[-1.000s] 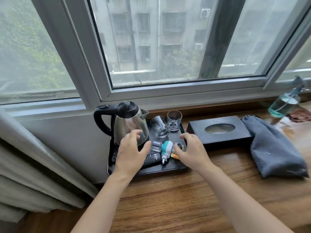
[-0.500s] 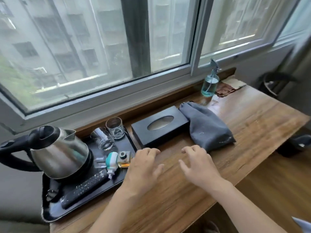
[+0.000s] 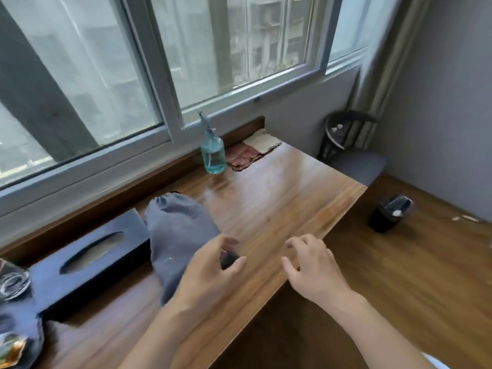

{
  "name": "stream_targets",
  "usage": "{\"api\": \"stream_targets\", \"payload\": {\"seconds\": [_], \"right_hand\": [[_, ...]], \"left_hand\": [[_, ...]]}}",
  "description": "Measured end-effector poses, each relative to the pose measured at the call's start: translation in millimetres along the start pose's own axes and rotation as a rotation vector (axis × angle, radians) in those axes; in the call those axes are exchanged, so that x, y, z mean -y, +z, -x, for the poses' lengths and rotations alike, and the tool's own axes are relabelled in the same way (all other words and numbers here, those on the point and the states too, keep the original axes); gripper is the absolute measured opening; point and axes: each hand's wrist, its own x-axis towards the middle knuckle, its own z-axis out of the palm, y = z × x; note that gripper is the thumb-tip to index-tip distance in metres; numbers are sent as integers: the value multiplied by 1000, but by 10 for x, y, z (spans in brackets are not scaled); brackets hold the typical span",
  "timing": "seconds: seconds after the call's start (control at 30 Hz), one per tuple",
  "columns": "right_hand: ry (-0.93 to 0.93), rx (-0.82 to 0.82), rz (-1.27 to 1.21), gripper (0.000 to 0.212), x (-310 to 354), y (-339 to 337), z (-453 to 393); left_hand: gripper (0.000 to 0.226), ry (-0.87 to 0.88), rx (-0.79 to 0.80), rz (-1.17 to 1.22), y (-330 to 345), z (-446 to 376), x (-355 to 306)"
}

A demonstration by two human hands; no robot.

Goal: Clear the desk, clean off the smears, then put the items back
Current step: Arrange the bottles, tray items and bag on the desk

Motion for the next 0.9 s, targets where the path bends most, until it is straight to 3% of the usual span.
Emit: {"api": "stream_targets", "payload": {"seconds": [0.2, 0.57, 0.9], "right_hand": [[46, -20, -11, 36, -943, -542, -388], [230, -49, -88, 32, -2174, -942, -1211], [238, -44, -49, 30, -3396, -1507, -2657]], "left_hand": [[44, 37, 52, 15, 713, -828, -686], [40, 76, 168, 67, 1780, -2279, -1418], [37, 107, 167, 107, 2708, -3989, -2069]]}}
